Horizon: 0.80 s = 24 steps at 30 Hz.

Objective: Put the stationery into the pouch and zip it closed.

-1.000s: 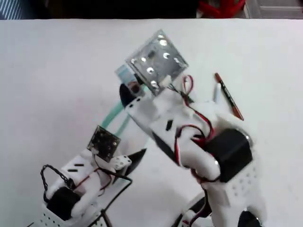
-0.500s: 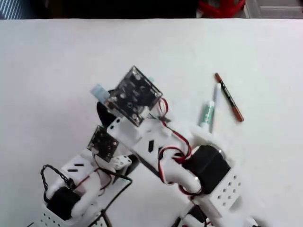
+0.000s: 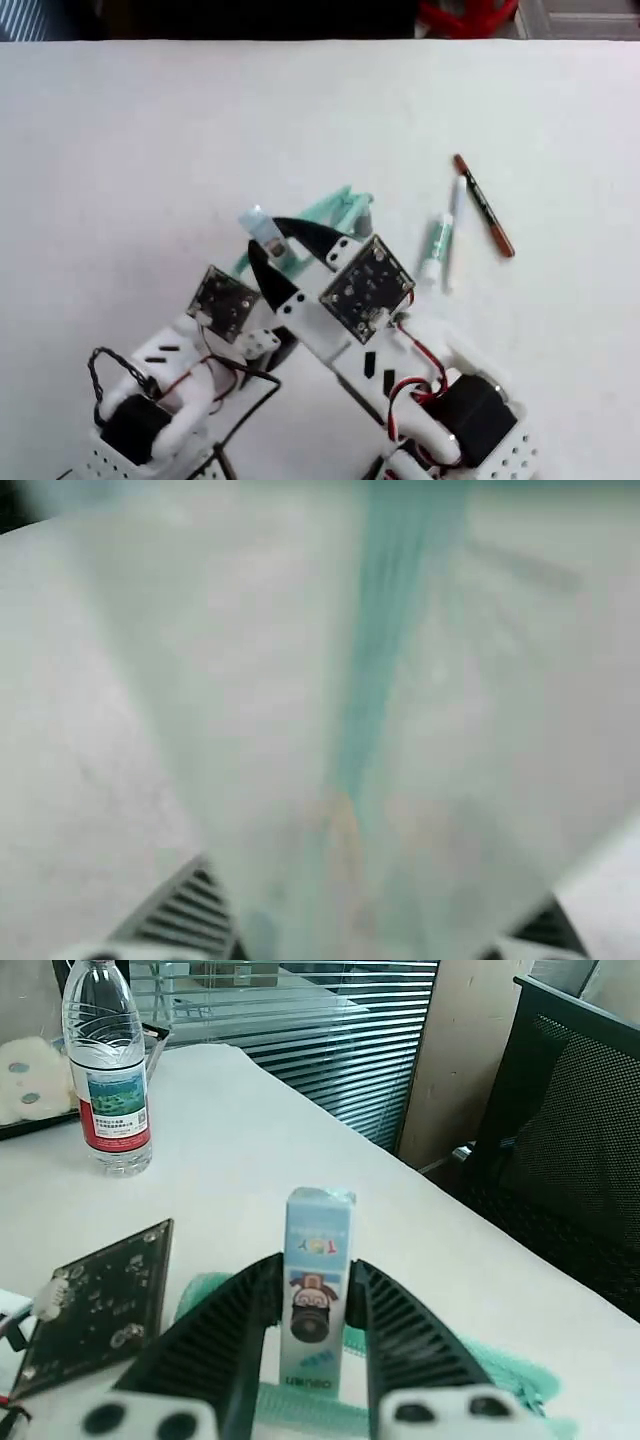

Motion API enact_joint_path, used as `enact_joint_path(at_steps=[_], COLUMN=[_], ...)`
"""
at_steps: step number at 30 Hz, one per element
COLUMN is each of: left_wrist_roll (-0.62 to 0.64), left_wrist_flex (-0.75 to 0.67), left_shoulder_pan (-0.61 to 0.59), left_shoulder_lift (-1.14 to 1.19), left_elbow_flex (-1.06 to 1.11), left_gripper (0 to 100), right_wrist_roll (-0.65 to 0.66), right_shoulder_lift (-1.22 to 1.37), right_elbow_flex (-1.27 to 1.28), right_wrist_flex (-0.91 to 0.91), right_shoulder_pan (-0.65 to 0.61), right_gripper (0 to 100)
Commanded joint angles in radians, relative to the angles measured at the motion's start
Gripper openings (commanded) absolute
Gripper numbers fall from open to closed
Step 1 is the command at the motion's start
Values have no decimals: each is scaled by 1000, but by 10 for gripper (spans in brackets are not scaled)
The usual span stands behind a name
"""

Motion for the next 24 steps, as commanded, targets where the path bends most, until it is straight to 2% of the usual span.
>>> enact_joint_path(at_steps=[1, 3, 5, 10, 24], left_wrist_roll=[-6, -2, 14, 193, 198], left_wrist_flex=[-26, -26, -23, -18, -18], left_shoulder_pan=[18, 16, -1, -101, -105], left_shoulder_lift=[-1, -1, -1, -1, -1], left_elbow_flex=[-26, -31, -43, -123, -184], left_gripper=[252, 252, 252, 256, 256], right_wrist_roll=[-5, -5, -5, -5, -5], right_shoulder_lift=[-7, -7, -5, -5, 196], right_elbow_flex=[-31, -41, -41, -41, -41], right_wrist_flex=[-8, -8, -8, -4, -5], right_shoulder_pan=[25, 21, 22, 27, 24], right_gripper=[176, 227, 217, 208, 204])
